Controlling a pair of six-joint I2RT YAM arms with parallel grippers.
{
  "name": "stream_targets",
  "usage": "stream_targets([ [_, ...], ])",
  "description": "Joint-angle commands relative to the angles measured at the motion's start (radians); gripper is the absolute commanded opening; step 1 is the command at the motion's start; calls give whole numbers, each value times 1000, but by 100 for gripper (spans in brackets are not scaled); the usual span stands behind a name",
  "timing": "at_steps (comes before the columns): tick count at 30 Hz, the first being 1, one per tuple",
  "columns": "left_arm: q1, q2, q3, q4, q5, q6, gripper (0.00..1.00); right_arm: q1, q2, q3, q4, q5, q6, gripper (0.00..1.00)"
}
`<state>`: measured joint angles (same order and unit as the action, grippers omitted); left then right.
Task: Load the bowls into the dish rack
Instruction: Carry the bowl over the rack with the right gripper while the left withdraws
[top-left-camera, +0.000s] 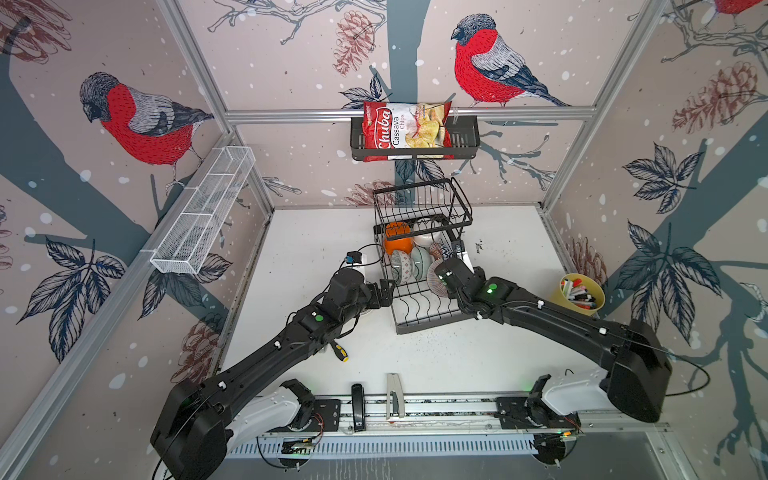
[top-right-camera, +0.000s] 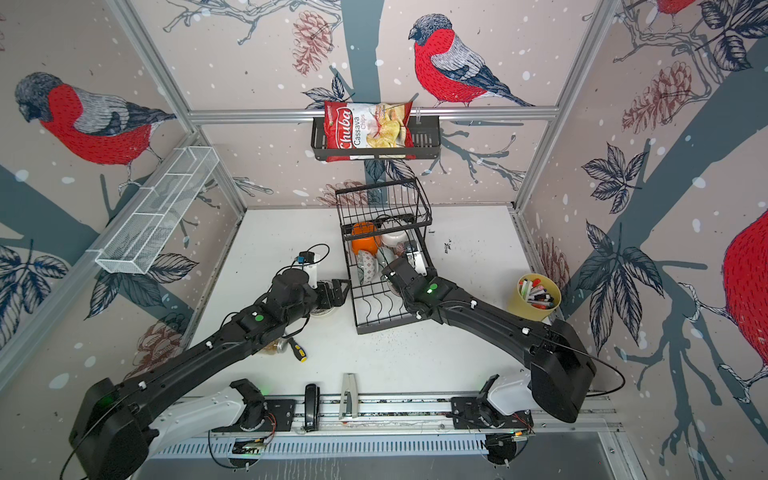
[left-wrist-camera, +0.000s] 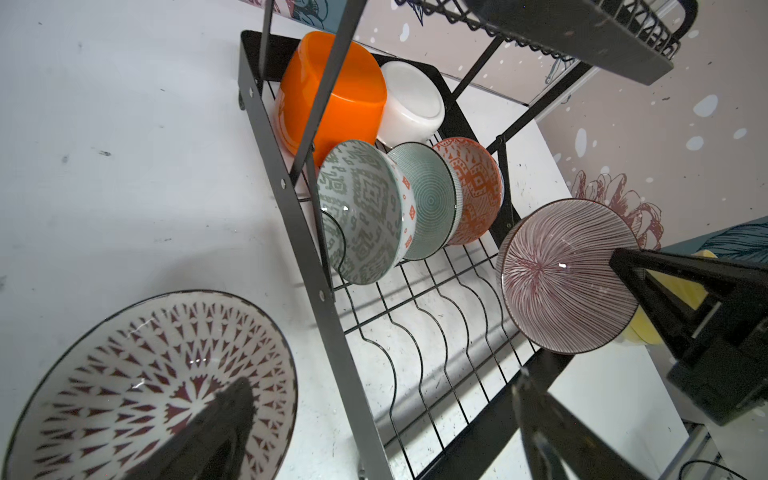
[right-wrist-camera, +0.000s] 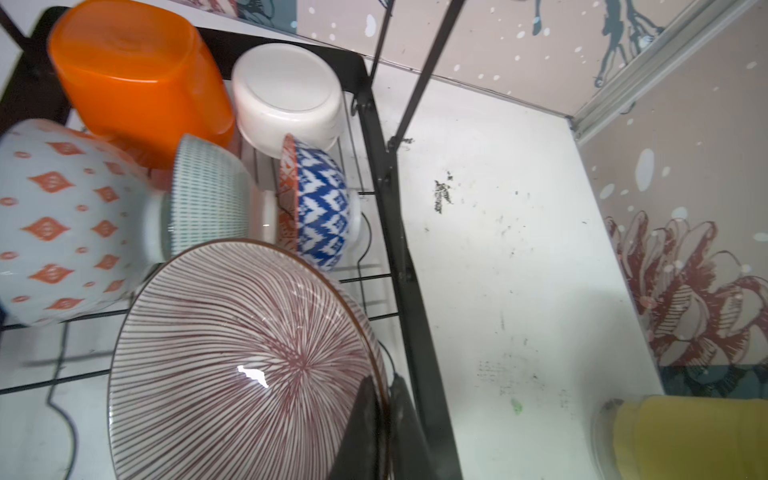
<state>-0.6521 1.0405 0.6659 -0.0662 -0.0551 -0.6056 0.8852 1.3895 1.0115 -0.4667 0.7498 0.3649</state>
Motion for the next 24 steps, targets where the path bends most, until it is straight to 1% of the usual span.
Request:
stream_targets([
  [1, 2, -28, -11, 25, -30, -4, 97, -9, -15, -13, 54, 77, -18, 0],
  [9, 18, -97, -55, 4, -53, -5, 97, -20, 16, -37, 95, 173, -68, 0],
  [19, 55, -140, -81, -6, -44, -5, 97, -5, 81, -40, 45, 355, -67, 0],
  [24, 78, -152, -89, -5, -34, 4, 97, 12, 93, -67, 67, 402, -95, 0],
])
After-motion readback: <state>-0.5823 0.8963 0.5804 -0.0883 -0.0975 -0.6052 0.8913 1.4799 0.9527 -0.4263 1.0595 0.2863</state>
